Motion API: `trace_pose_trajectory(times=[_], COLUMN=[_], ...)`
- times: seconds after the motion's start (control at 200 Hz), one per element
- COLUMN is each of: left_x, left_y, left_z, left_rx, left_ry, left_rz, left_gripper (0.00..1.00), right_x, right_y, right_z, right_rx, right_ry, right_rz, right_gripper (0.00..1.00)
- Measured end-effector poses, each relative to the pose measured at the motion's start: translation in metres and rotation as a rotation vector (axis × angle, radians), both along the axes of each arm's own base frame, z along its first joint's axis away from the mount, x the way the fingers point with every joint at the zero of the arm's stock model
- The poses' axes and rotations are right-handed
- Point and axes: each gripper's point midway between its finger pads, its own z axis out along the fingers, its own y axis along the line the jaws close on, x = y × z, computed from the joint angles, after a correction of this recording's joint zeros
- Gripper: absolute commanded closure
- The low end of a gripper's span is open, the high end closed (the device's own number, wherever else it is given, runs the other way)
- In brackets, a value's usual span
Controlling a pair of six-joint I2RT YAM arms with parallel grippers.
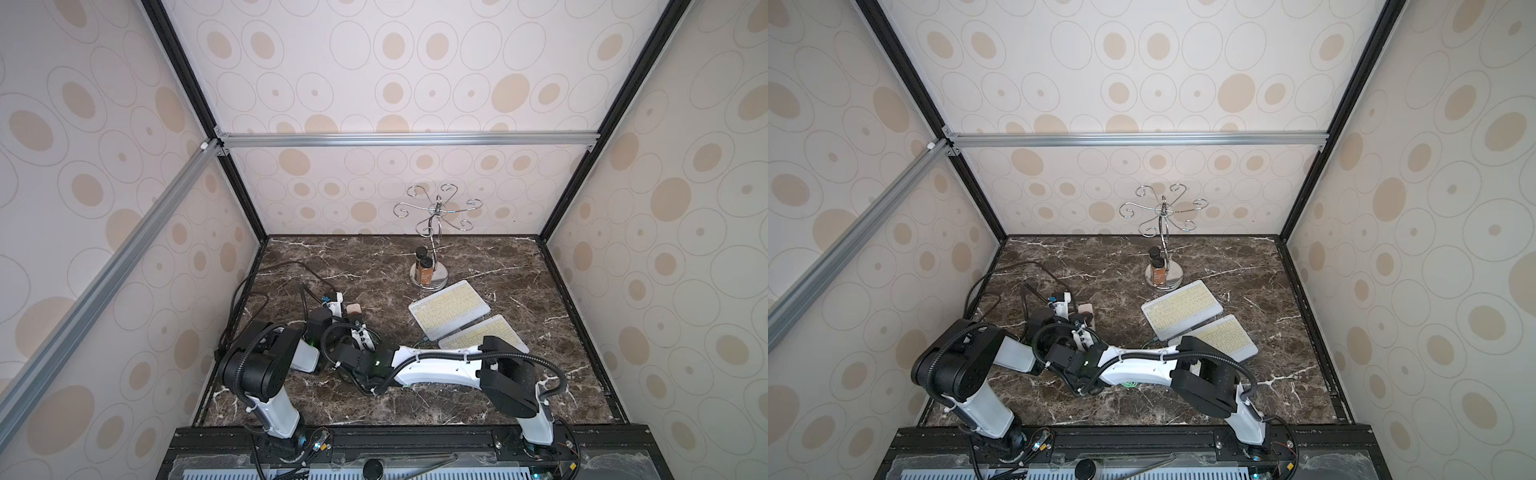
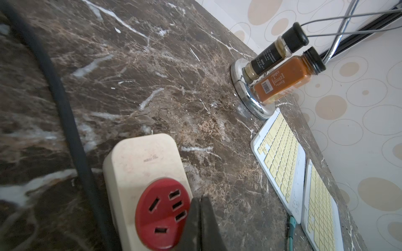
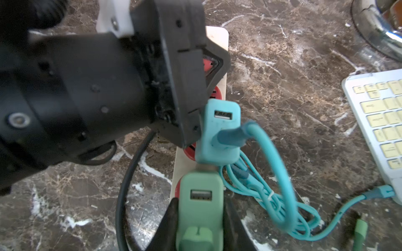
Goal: Unplug the wireless keyboard
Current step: Remove the plug from the socket.
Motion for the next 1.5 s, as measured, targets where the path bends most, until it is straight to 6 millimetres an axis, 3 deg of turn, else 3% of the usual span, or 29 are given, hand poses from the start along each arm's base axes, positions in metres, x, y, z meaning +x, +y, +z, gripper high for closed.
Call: trace_pose_trajectory(times=[0.25,0.545,0.64,0.755,0.835,0.95,1.095,1.301,1.501], left_x=[0.000,-0.001,-0.001,-0.001,-0.001,-0.001,-0.001,-0.007,-0.020], left_y=[-0.001,-0.001,-0.001,-0.001,-0.001,-0.001,-0.001,0.003,0.016], left_z=[0.000,0.000,0.000,0.000,0.000,0.000,0.000,0.001,0.003], left_rx=[0.000,0.000,0.001,0.001,0.001,0.001,0.003,0.016,0.051], left_ry=[-0.001,-0.001,-0.001,-0.001,-0.001,-0.001,-0.002,0.005,0.014], left_rz=[-0.002,-0.004,-0.003,-0.002,-0.002,-0.002,0.001,0.017,0.063], left_gripper=[1.00,1.00,1.00,1.00,1.00,1.00,1.00,1.00,1.00], right_x=[-0.003,-0.003,-0.002,-0.013,-0.024,-0.028,-0.025,-0.019,-0.013], right_y=[-0.009,-0.005,-0.002,0.017,0.025,0.020,0.019,-0.006,-0.046], right_z=[-0.001,0.001,0.012,0.026,0.021,0.007,0.013,0.023,0.059], right_rx=[0.130,0.113,0.086,0.159,0.214,0.206,0.203,0.150,0.111], right_ry=[-0.013,0.024,0.013,0.023,0.064,0.106,0.100,0.042,-0.053], right_rz=[-0.011,-0.006,-0.011,0.019,0.057,0.070,0.054,0.008,-0.055], right_gripper=[1.00,1.00,1.00,1.00,1.00,1.00,1.00,1.00,1.00])
